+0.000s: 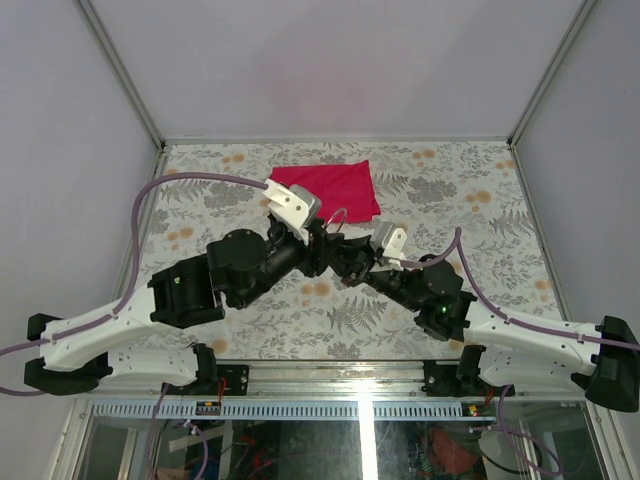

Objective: Put the keys on the keyring

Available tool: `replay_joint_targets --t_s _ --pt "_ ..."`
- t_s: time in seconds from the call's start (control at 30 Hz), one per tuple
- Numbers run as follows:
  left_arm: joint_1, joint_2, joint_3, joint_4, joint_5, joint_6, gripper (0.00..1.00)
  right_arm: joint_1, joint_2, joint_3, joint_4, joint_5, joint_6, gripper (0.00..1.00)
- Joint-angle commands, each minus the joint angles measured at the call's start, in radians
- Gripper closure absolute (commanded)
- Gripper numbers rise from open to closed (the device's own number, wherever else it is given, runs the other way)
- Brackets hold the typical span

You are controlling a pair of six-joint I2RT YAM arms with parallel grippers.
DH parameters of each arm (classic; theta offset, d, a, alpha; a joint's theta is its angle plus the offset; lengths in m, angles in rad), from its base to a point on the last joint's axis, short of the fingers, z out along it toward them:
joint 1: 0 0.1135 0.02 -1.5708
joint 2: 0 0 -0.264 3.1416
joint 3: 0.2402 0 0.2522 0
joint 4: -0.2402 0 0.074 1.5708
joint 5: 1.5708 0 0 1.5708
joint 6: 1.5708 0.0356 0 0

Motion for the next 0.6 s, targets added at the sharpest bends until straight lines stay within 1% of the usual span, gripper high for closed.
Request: replay_joint_targets --t_s 0.0,0.1,0.23,0.33,0.37,0.47,0.5,0.53,0.57 --pt "0.005 0.031 0.02 -0.016 -0.014 -0.048 0.58 0.003 -0.049 0.021 0.081 -0.024 -0.027 1.0" --pt "0.006 0.04 0.024 -0.032 -0.019 -0.048 0.64 0.002 -0.056 0.016 0.08 -0.024 -0.028 1.0" --pt "0.011 0.045 0.026 -0.041 -0.017 -0.046 0.76 0.002 -0.064 0.016 0.078 -0.029 -0.03 1.0" --pt "0.016 0.049 0.028 -0.052 -0.015 -0.043 0.81 0.002 -0.075 0.011 0.083 -0.034 -0.031 1.0" --pt "0.019 0.049 0.028 -0.057 -0.013 -0.043 0.84 0.002 -0.077 0.01 0.083 -0.037 -0.034 1.0" --pt "0.033 0.043 0.025 -0.066 0.006 -0.046 0.99 0.003 -0.088 0.007 0.08 -0.046 -0.036 1.0" --pt "0.039 0.041 0.024 -0.068 0.018 -0.044 1.0 0.002 -0.093 0.008 0.073 -0.05 -0.035 1.0" --pt "0.048 0.038 0.024 -0.069 0.032 -0.039 1.0 0.002 -0.099 0.009 0.057 -0.057 -0.036 0.97" --pt "0.053 0.034 0.023 -0.07 0.042 -0.033 1.0 0.003 -0.109 0.012 0.029 -0.067 -0.041 0.92"
